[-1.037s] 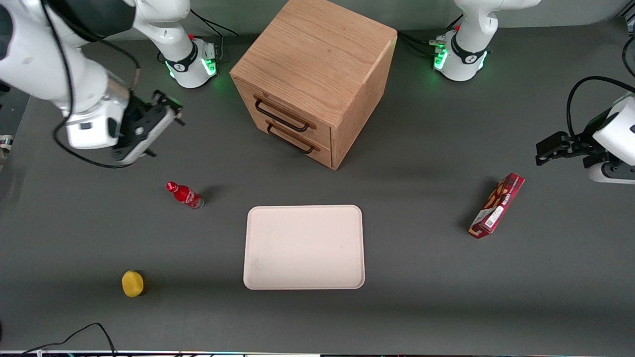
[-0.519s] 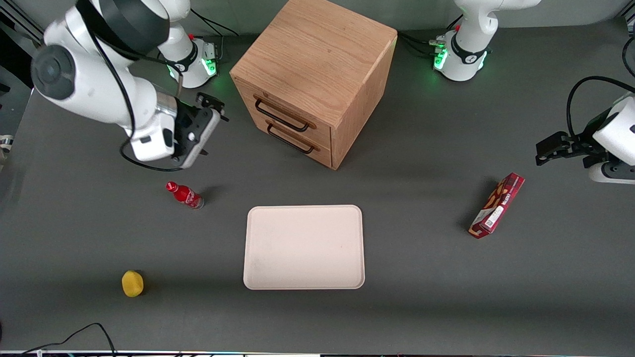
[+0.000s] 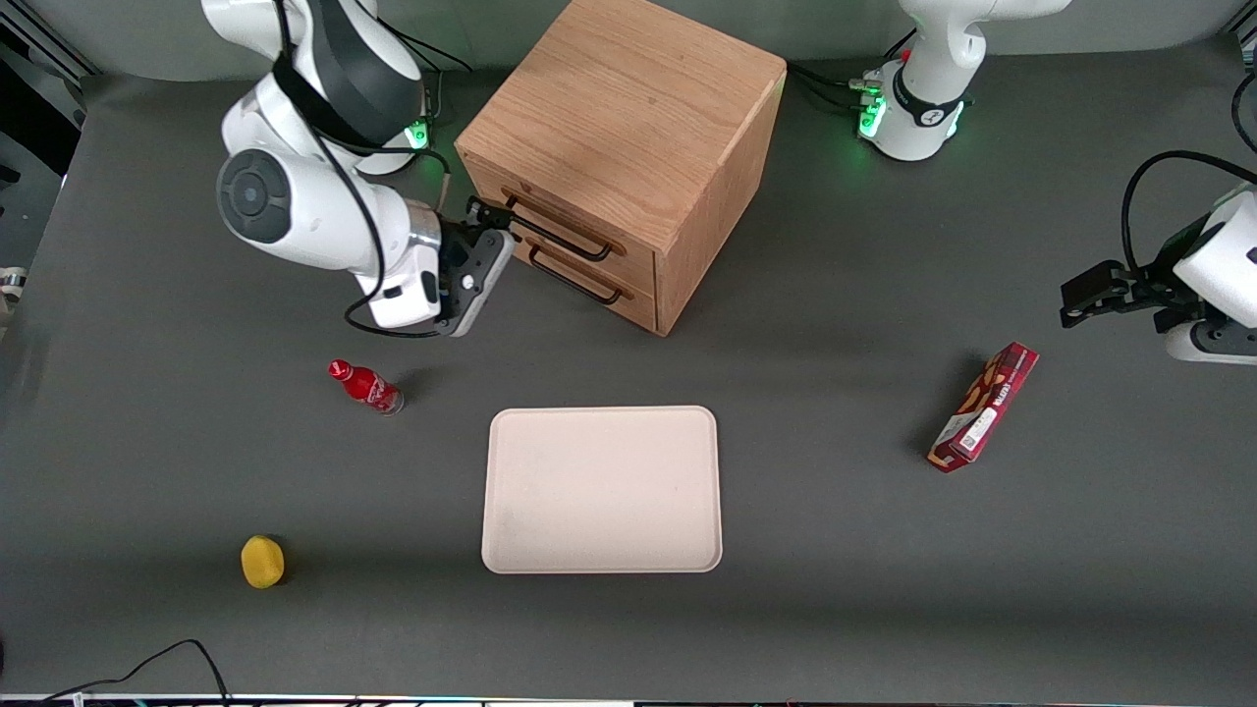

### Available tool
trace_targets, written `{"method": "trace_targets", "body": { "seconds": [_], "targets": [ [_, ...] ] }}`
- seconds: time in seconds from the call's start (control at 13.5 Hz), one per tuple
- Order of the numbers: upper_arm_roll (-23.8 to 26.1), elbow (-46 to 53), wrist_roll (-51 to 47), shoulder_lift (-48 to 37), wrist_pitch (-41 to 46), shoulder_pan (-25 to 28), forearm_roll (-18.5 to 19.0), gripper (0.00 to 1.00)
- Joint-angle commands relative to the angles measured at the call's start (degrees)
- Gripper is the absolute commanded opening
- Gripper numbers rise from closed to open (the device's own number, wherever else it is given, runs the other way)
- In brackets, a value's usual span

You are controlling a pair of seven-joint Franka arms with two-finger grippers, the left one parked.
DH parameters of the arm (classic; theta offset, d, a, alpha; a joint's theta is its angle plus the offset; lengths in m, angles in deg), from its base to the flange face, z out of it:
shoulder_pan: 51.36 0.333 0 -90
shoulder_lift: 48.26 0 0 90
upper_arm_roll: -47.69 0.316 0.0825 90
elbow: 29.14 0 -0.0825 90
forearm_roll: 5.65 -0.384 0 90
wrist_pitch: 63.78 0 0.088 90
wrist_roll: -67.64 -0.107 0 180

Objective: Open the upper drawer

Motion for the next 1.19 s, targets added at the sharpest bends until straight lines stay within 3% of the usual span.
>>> {"method": "trace_targets", "body": {
  "seconds": [0.0,0.37,1.11],
  "targets": [
    [2.10,-4.24,-3.26,-1.72,-3.53,-0.10,-1.79,1.00],
    [5.09,-8.29,-4.94,-1.81,-8.10,-0.19,-1.88,1.00],
    [5.19,-11.73,-5.29,-1.63,-10.31,-0.10,-3.73,1.00]
  ]
}}
